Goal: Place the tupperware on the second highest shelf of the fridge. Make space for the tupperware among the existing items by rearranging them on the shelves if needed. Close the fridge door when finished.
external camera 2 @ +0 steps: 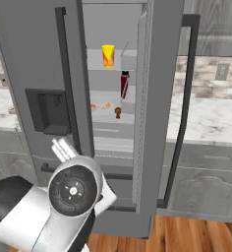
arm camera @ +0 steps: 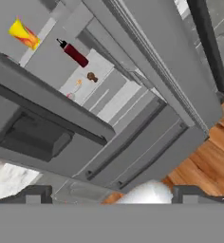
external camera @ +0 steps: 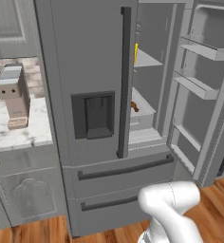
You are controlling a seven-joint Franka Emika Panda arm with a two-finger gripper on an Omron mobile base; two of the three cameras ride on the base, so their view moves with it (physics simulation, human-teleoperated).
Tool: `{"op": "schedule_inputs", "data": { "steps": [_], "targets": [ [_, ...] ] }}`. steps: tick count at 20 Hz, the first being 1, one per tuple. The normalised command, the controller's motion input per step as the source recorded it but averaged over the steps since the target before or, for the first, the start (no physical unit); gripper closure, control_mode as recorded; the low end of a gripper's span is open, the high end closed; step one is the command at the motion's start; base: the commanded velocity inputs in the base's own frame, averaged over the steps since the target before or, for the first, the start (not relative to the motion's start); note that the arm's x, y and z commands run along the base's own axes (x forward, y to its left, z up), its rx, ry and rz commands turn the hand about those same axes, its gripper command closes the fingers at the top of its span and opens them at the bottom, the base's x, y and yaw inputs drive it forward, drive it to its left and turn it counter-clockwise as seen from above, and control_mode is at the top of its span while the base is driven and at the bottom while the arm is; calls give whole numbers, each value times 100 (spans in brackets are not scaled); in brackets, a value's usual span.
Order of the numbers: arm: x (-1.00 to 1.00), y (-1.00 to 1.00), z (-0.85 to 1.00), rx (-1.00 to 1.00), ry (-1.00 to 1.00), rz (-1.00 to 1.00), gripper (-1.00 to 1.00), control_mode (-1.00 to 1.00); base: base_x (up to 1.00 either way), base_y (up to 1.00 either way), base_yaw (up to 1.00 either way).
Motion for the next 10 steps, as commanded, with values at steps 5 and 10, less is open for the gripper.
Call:
{"op": "schedule_inputs", "data": {
  "steps": [5,10],
  "targets": [
    [-7,-100,0,30,-16,0,-100,-100,0,0,0],
    [1,-100,-2,28,-9,0,-100,-100,0,0,0]
  ]
}}
